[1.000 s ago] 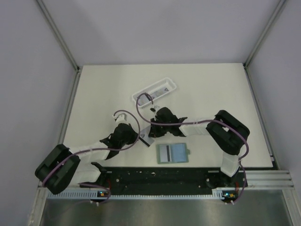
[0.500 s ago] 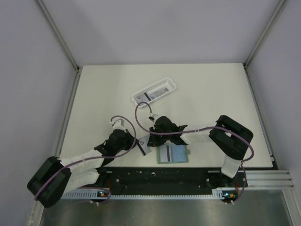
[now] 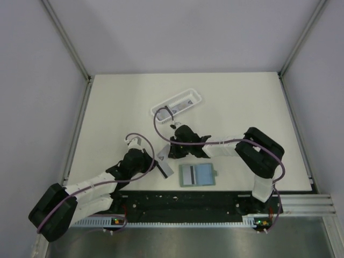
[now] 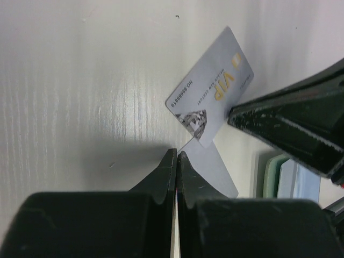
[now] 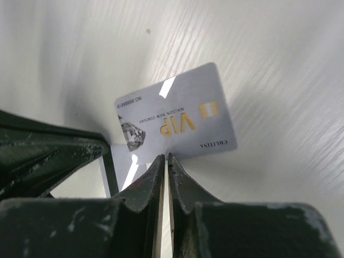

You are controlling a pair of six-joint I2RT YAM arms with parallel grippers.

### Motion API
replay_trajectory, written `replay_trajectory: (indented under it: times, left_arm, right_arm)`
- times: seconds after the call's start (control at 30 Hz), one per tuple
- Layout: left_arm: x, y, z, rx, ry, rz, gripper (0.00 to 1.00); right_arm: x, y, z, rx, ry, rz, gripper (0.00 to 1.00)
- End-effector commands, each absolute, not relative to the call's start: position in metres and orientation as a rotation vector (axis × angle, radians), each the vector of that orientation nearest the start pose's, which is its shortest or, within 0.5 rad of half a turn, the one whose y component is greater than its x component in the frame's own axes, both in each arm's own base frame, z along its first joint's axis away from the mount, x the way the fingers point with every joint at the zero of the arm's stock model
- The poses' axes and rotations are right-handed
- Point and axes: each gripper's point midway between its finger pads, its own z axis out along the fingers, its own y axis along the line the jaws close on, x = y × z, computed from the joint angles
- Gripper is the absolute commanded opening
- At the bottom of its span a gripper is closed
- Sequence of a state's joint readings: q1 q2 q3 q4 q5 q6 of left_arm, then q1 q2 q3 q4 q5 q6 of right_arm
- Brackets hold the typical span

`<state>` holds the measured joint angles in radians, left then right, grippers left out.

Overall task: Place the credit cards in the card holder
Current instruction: Pick up the credit card from the center of the board.

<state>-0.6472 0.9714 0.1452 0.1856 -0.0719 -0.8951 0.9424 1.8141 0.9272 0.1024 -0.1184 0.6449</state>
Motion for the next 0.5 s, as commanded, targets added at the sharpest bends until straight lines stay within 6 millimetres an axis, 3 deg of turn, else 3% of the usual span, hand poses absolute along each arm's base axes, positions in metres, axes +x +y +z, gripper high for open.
replay_trajectory:
  times: [0.0, 0.23, 0.37, 0.47]
  left_arm:
    - [0.198, -0.167, 0.010, -0.329, 2.351, -0.663, 0.00]
    - [0.194, -0.165, 0.006, -0.328, 2.364, -0.657, 0.00]
    - [0.194, -0.166, 0.005, -0.326, 2.363, -0.664, 0.00]
    - [0.193, -0.168, 0.005, -0.313, 2.364, -0.675, 0.00]
  right_arm:
    - [0.247, 0.372, 0.013, -0.417, 2.512, 0.792, 0.07]
    - [0.263, 0.389, 0.021, -0.464, 2.482, 0.825, 0.07]
    - [0.249, 0.377, 0.024, -0.450, 2.491, 0.842, 0.07]
    - [0.225, 0.367, 0.019, -0.472, 2.520, 0.858, 0.07]
